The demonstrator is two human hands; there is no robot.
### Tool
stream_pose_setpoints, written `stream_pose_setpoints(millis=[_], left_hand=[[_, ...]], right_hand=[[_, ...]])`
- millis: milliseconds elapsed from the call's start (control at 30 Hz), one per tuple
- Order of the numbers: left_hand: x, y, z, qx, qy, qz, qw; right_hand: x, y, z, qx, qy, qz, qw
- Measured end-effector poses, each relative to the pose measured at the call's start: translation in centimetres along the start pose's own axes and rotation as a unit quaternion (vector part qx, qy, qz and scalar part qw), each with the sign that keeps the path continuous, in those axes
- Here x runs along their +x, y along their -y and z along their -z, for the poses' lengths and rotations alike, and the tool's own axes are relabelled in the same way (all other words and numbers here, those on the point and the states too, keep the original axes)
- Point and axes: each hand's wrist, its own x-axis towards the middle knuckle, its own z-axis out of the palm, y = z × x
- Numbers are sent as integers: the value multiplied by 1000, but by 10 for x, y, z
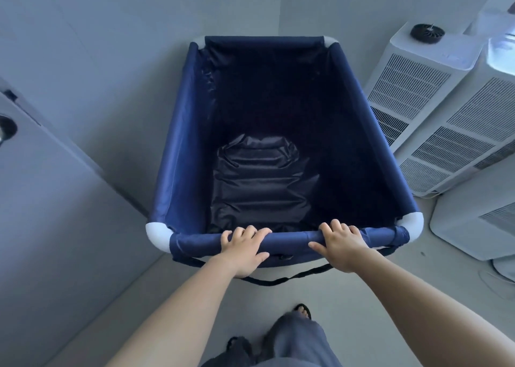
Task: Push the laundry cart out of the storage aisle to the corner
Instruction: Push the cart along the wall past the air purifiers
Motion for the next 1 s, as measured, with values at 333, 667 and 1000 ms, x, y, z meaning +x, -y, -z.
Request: stream_pose_setpoints(millis=[333,667,1000], left_hand=[[-36,-32,-34,-9,-28,53,998],[-63,-68,-63,-50,-62,168,983],[-100,-95,-103,-24,-127,224,966]], right_hand=[[-33,-15,-18,-10,20,50,999],[-59,-53,-30,-1,22,179,984],[-86,-70,-58,0,35,253,967]])
